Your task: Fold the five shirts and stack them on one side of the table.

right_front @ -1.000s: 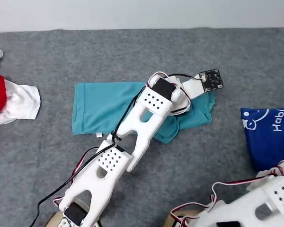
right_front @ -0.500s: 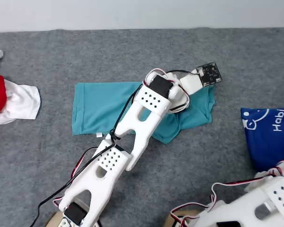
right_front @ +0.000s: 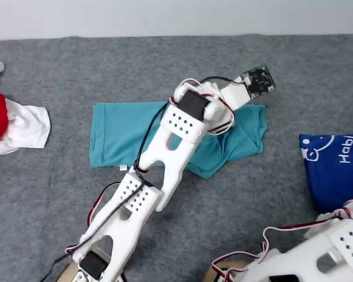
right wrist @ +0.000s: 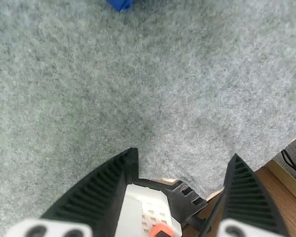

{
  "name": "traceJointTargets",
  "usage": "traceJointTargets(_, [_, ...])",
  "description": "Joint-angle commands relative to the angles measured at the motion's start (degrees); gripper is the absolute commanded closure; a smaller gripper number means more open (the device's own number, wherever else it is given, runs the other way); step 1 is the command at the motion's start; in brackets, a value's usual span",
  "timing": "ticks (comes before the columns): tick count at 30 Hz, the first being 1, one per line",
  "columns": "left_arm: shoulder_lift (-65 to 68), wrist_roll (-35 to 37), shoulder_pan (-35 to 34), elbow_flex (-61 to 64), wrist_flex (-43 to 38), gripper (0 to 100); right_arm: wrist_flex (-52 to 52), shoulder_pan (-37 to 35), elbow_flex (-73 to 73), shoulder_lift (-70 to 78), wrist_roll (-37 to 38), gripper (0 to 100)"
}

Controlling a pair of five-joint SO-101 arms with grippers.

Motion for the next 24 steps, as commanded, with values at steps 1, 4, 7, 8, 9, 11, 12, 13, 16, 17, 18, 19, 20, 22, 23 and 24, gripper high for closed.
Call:
traceJointTargets(1, [-1.93,3.6,-0.44,-5.93,3.96,80,-1.45,-0.84,-0.35,-1.01,0.53,70.7])
traceJointTargets(4, [-4.4,7.21,-0.18,-1.89,3.96,80,-1.45,-3.91,-0.35,-1.01,0.53,70.7])
traceJointTargets(7, [-6.86,7.38,0.88,3.47,3.96,80,-1.45,-6.99,-0.35,-1.01,0.35,70.7])
traceJointTargets(8, [-7.65,7.38,1.23,5.41,3.96,80,-1.45,-7.6,-0.35,-1.01,0.35,70.7])
traceJointTargets(9, [-8.53,7.38,1.58,7.6,3.96,80,-1.45,-8.04,-0.35,-1.01,0.35,70.7])
traceJointTargets(11, [-10.9,7.38,2.29,12.18,3.96,80,-1.45,-8.13,-0.35,-1.01,0.35,70.7])
traceJointTargets(12, [-12.22,7.38,2.55,15.08,3.96,80,-1.45,-8.13,-0.35,-1.01,0.44,70.7])
traceJointTargets(13, [-13.8,7.38,2.9,18.24,3.96,80,-1.45,-8.13,-0.35,-1.01,0.44,70.7])
traceJointTargets(16, [-18.9,8.35,4.48,28.79,3.87,80,-1.45,-8.13,-0.35,-1.01,0.44,70.7])
traceJointTargets(17, [-20.4,8.62,4.84,32.22,3.78,80,-1.45,-8.13,-0.35,-1.01,0.44,70.7])
traceJointTargets(18, [-21.54,8.88,5.1,35.12,3.69,80,-1.45,-8.13,-0.35,-1.01,0.44,70.7])
traceJointTargets(19, [-22.33,8.88,5.27,37.93,3.6,80,-1.45,-8.13,-0.35,-1.01,0.53,70.7])
traceJointTargets(20, [-22.51,8.88,5.19,40.13,3.08,80,-1.45,-8.13,-0.35,-1.01,0.53,70.7])
traceJointTargets(22, [-22.51,8.88,4.4,43.12,1.67,81,-1.45,-8.13,-0.35,-1.01,0.53,70.7])
traceJointTargets(23, [-22.51,8.88,3.87,44.44,0.53,81,-1.45,-8.13,-0.35,-1.01,0.53,70.7])
traceJointTargets(24, [-22.42,8.88,3.34,45.76,-0.97,81,-1.45,-8.13,-0.35,-1.01,0.53,70.7])
